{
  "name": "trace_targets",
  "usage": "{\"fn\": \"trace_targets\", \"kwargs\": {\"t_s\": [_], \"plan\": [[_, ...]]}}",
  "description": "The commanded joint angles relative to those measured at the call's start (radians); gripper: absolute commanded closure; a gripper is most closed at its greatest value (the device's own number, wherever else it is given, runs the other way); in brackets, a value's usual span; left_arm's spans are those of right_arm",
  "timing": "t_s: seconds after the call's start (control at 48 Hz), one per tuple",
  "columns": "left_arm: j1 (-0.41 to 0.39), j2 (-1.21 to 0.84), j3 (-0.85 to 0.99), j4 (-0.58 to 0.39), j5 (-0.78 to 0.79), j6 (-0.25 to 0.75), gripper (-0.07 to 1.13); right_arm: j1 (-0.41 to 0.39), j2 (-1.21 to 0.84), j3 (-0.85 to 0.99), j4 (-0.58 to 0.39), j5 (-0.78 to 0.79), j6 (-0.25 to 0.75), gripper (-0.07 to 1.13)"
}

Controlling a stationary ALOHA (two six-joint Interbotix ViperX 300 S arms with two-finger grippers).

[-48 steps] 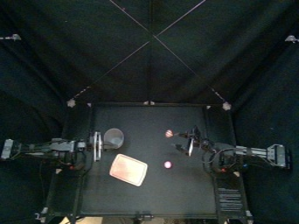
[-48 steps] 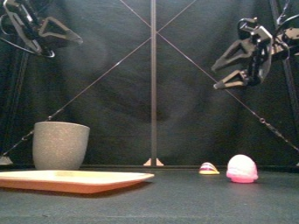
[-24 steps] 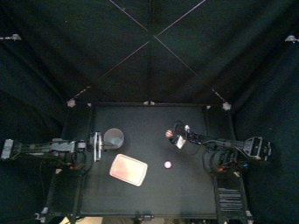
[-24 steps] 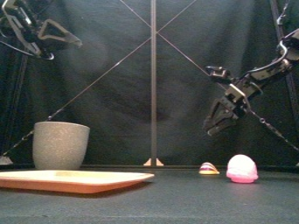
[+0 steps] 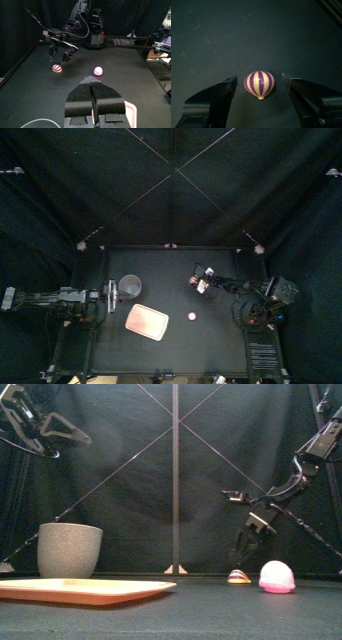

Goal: Pick the onion then place it on the pink plate
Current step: Pick the onion

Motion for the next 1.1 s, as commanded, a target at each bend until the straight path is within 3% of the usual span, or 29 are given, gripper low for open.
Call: {"fn": "trace_targets", "kwargs": {"t_s": [0.021, 1.104], "plan": [[0.006, 0.002, -0.009, 0.002, -0.012, 0.002, 0.99, -0.011, 0.005, -0.026, -0.003, -0.003, 0.000, 0.03], [0.026, 0.002, 0.011, 0.000, -0.031, 0.002, 0.99, -0.008, 0.117, -0.060, 0.035, 0.025, 0.005, 0.05]]}}
